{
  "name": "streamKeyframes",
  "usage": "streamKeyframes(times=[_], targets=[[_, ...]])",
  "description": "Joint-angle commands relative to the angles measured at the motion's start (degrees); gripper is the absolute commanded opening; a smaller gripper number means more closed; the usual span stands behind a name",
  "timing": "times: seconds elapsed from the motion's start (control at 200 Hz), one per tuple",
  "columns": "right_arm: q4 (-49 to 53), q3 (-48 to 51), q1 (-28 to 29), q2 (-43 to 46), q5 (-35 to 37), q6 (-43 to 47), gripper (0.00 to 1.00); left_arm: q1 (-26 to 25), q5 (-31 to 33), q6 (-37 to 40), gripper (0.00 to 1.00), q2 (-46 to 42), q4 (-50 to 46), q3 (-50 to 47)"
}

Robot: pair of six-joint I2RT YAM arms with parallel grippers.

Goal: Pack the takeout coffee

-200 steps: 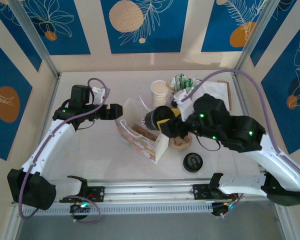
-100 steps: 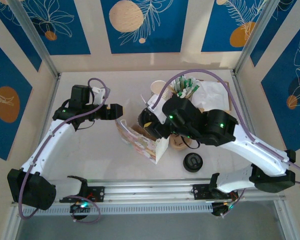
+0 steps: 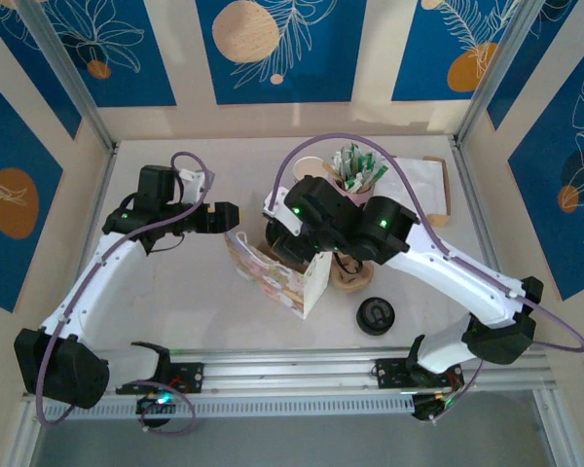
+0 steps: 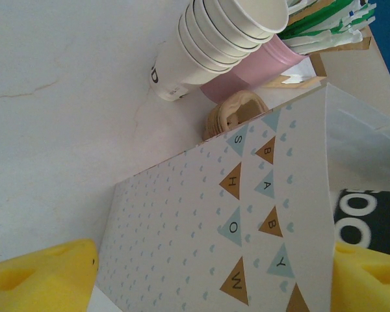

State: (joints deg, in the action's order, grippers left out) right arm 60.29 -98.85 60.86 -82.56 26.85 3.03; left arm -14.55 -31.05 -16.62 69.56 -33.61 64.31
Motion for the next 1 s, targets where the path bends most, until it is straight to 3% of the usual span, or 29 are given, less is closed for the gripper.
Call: streamKeyframes(times=[0.0,0.995], targets=[[0.6,-2.5,-0.7,-1.2,-3.1,2.7,0.55,-0.9,-0.9,0.0,0.82,-0.7,-0.1,-0.6],[-1.5,-3.6,-6.2,-8.2,-11.2,2.5,0.53,-1.0,-0.9,0.0,0.82,-0.5,-0.2,-0.6]])
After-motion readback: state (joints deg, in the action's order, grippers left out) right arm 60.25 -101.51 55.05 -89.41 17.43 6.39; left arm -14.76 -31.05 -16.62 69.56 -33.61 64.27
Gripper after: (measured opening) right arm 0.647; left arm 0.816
